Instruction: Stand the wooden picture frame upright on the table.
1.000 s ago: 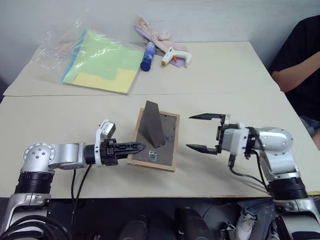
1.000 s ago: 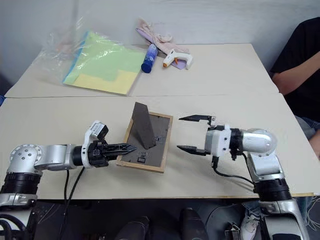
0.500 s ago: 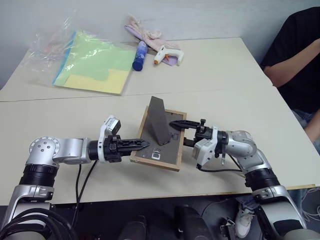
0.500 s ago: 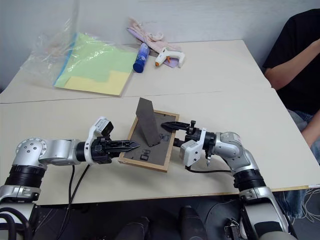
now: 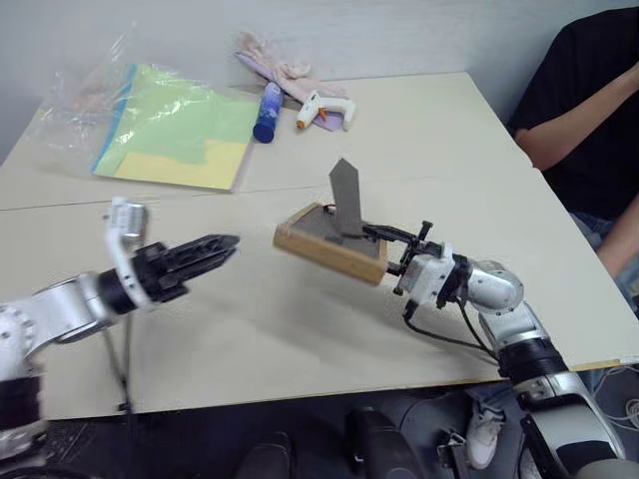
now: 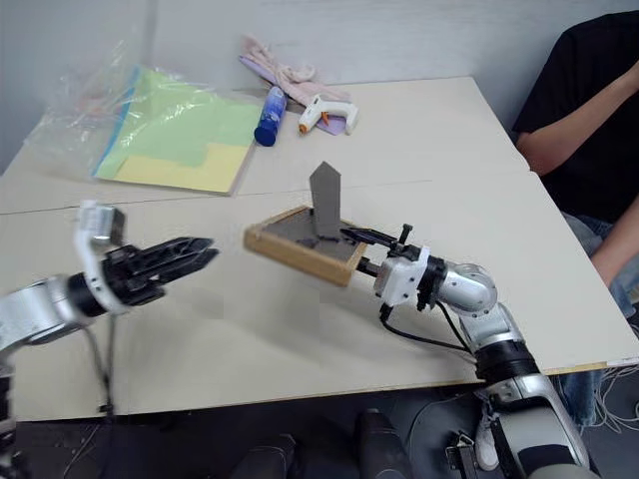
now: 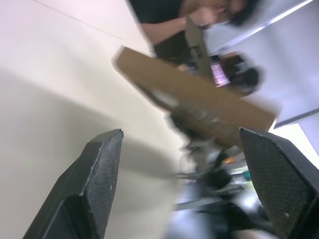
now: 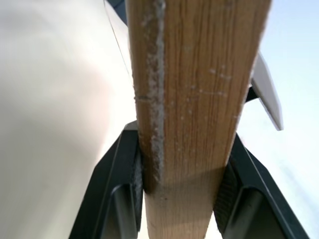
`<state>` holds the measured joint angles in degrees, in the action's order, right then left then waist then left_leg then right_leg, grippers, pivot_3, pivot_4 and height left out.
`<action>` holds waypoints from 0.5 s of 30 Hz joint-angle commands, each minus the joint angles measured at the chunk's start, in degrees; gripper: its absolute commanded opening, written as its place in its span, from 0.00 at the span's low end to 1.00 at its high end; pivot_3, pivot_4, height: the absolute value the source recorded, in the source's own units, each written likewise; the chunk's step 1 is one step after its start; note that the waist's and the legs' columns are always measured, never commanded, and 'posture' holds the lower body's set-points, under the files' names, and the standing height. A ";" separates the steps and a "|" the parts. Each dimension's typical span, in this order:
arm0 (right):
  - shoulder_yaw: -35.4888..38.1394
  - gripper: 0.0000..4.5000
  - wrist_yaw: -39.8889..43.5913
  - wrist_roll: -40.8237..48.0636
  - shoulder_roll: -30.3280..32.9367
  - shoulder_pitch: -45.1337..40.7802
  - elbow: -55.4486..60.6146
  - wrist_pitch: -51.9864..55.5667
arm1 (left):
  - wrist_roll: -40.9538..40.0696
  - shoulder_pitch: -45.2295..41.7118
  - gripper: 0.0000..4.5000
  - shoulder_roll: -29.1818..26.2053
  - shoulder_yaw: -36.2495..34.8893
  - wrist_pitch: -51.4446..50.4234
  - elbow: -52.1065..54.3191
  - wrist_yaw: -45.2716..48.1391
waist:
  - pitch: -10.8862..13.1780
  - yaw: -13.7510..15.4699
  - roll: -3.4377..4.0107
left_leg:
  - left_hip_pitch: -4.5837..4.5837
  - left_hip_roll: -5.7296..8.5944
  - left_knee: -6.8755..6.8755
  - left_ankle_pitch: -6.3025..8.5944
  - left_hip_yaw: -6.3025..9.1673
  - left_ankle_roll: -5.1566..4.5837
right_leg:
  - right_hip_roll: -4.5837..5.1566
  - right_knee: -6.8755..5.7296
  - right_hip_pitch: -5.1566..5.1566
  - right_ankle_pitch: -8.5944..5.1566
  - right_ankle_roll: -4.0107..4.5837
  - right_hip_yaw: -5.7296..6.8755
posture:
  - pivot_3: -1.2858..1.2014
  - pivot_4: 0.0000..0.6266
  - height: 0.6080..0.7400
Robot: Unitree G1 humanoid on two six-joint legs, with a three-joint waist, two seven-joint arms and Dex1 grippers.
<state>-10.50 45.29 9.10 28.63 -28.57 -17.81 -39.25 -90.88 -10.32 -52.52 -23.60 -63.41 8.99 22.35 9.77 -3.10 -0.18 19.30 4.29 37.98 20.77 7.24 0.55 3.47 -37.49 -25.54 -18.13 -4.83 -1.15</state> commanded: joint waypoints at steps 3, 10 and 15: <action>3.76 0.28 6.66 28.25 -0.21 3.09 12.71 35.37 | 29.33 5.28 0.90 -0.67 2.84 24.05 6.98 21.86 | 0.07 1.56 0.12 | 0.02 -0.01 -0.01 0.05 0.00 -0.04 | 0.04 0.08 0.11 0.06 0.04 0.00 | 0.52 0.24 1.00; 5.27 0.28 6.37 31.14 -1.98 3.52 9.27 55.15 | 49.24 5.56 1.00 5.11 9.61 44.24 4.12 31.23 | 0.07 3.13 0.12 | 0.13 0.00 0.04 0.11 -0.02 -0.15 | 0.03 0.20 0.11 0.18 0.00 0.00 | 0.52 0.24 1.00; 4.74 0.28 7.56 26.96 -3.59 4.30 5.85 56.99 | 53.54 4.99 1.00 6.09 10.37 48.23 1.95 34.97 | 0.06 2.91 0.10 | 0.20 -0.01 0.06 0.12 -0.04 -0.17 | 0.03 0.17 0.05 0.19 -0.03 0.00 | 0.52 0.24 1.00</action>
<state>-6.05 52.46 37.60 25.58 -24.71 -10.83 16.52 -38.77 -5.12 -46.17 -12.50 -17.13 11.25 55.88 9.83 -0.19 -0.08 19.47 4.27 38.04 20.89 7.19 0.38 3.50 -37.33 -25.49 -17.94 -4.87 -1.14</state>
